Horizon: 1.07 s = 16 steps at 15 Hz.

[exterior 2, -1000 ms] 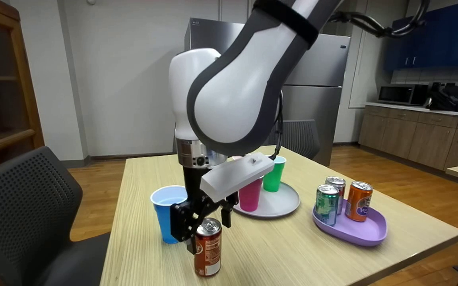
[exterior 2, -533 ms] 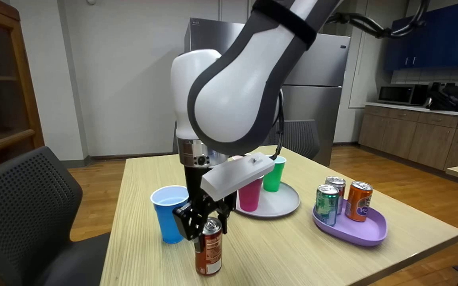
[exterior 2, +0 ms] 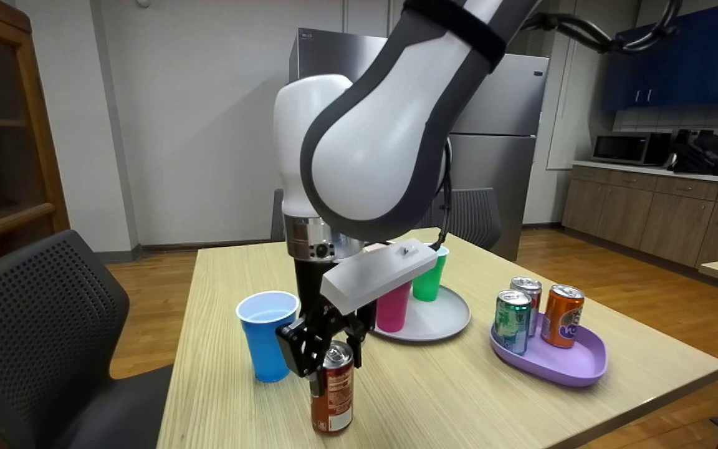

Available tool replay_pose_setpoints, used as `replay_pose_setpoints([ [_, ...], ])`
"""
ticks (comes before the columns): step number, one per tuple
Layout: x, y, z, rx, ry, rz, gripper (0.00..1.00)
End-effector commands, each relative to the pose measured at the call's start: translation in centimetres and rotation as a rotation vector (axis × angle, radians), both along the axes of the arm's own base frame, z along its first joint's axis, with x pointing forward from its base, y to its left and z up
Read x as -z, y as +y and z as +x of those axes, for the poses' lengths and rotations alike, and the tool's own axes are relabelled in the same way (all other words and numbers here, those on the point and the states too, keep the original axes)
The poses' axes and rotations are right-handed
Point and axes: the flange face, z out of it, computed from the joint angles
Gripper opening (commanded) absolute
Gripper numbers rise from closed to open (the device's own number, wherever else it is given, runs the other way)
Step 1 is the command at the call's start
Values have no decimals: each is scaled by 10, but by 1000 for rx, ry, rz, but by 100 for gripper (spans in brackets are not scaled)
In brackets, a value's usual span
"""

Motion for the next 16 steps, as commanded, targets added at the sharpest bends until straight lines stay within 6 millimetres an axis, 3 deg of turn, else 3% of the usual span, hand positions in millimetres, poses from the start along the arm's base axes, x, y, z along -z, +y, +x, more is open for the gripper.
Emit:
replay_pose_setpoints([
  [1,-24,-21,-18,22,-24,8,38],
  [8,-38,-72,-48,89,-46,3,38],
  [16,-46,-143,-89,254,-61,16,38],
])
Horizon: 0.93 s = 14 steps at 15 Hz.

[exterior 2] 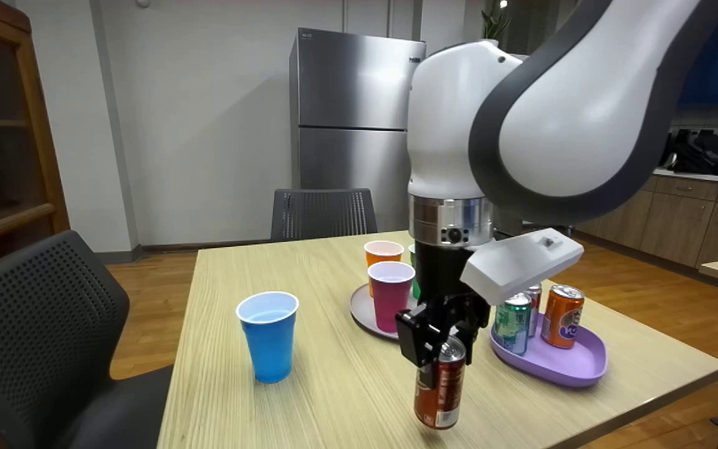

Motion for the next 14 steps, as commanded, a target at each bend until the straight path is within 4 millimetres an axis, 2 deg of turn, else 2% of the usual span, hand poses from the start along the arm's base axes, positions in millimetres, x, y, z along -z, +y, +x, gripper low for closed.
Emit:
replay_pose_setpoints([
  [1,-20,-35,-22,101,-44,18,38],
  [5,-26,-72,-32,209,-51,10,38],
  [7,-31,-80,-12,259,-52,1,38],
  [14,-41,-132,6,420,-71,-16,38],
])
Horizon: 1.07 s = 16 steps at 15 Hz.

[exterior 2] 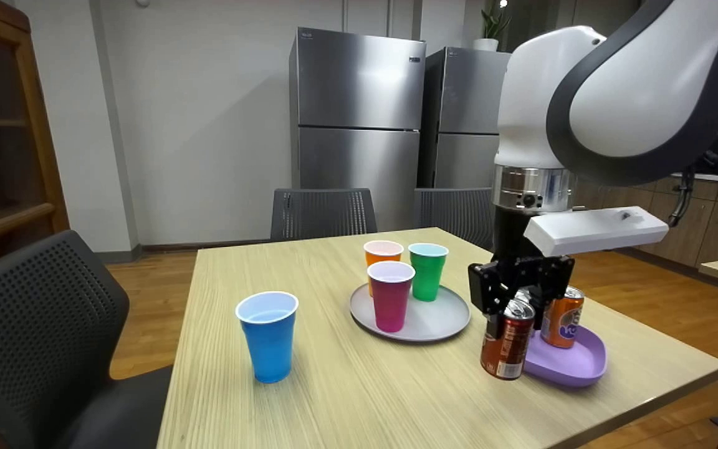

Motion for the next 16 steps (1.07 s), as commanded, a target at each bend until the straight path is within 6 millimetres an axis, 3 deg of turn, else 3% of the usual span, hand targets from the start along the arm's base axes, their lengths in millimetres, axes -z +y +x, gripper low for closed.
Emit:
replay_pose_setpoints([
  [1,-14,-25,4,86,-10,-27,38],
  [16,-3,-86,1,315,67,-72,38],
])
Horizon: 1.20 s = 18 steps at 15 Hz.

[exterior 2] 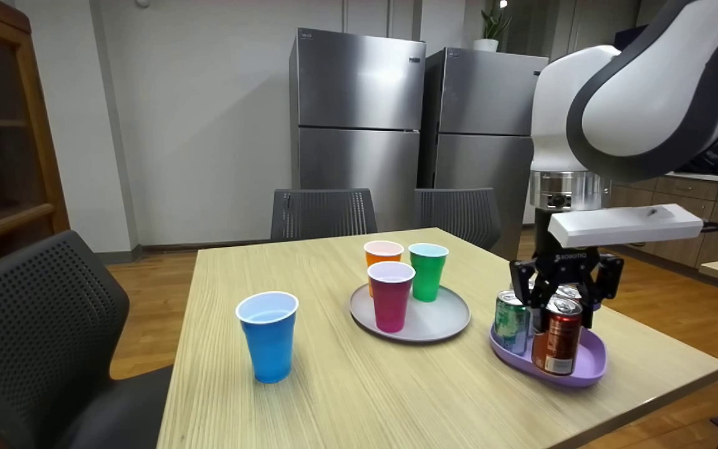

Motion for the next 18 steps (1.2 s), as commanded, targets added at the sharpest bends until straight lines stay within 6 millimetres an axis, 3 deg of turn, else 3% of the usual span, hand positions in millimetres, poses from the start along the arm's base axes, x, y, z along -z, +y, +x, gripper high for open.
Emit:
replay_pose_setpoints([
  [1,-8,-18,-1,64,5,-30,38],
  [11,4,-68,-5,184,16,-15,38],
  [18,9,-87,2,216,21,-11,38],
])
